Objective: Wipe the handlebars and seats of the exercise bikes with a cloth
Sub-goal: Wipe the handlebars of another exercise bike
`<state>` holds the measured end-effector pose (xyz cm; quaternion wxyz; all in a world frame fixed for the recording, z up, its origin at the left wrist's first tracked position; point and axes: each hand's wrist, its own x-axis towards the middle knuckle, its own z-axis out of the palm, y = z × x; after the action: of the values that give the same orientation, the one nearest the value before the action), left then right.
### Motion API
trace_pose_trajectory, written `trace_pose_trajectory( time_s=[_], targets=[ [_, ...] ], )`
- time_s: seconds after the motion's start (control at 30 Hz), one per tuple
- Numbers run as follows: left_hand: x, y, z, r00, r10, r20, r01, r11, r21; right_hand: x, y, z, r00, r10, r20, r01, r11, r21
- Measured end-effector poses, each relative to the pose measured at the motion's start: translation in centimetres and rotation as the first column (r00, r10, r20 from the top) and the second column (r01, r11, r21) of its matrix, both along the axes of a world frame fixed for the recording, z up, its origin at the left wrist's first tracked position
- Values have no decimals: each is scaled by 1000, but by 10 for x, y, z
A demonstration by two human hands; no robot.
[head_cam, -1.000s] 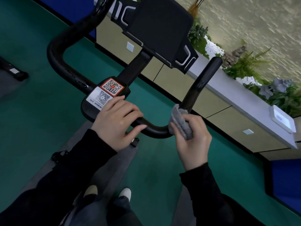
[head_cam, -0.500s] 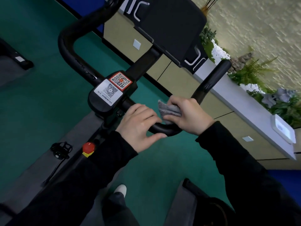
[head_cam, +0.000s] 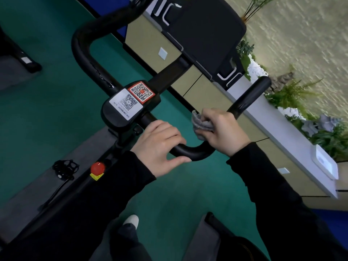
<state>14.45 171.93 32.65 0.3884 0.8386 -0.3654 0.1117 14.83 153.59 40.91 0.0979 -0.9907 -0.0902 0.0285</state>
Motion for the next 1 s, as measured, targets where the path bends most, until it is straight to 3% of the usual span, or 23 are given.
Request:
trace_pose_trajectory(
  time_s=[0.1,0.2,0.3,0.37,0.4,0.47,0.53,0.67,0.77,0.9,1.0],
  targets=[
    [0,0,0,1000,2,12,-2,1000,-1,-22,3,-8,982,-73,172,49,989,141],
    [0,-1,-1,999,12,34,-12,1000,5,-55,1,-23,832,-400,384,249,889,385],
    [-2,-2,-2,997,29,66,-30,999,24,-80,3,-45,528,-753,393,362,618,698],
    [-2,-3,-2,996,32,88,-36,999,38,-88,7,-62,362,-891,274,372,408,834],
    [-2,-3,-2,995,36,96,-40,998,42,-91,9,-70,326,-929,177,371,298,880],
    [-1,-3,-2,993,42,108,-46,998,37,-94,14,-84,327,-944,-33,390,104,915],
    [-2,-2,-2,992,49,113,-52,998,25,-92,21,-90,392,-905,-168,406,6,914],
    [-1,-3,-2,992,30,123,-37,998,54,-85,41,-88,600,-722,-344,277,-216,936],
    [-1,-3,-1,992,25,127,-33,997,66,-96,49,-81,659,-587,-470,230,-437,870],
    [-2,-3,-1,991,25,134,-34,997,66,-109,66,-76,751,-402,-524,247,-565,787],
    [-2,-3,-1,989,29,143,-39,997,65,-99,58,-72,761,-364,-537,220,-633,742]
  ],
)
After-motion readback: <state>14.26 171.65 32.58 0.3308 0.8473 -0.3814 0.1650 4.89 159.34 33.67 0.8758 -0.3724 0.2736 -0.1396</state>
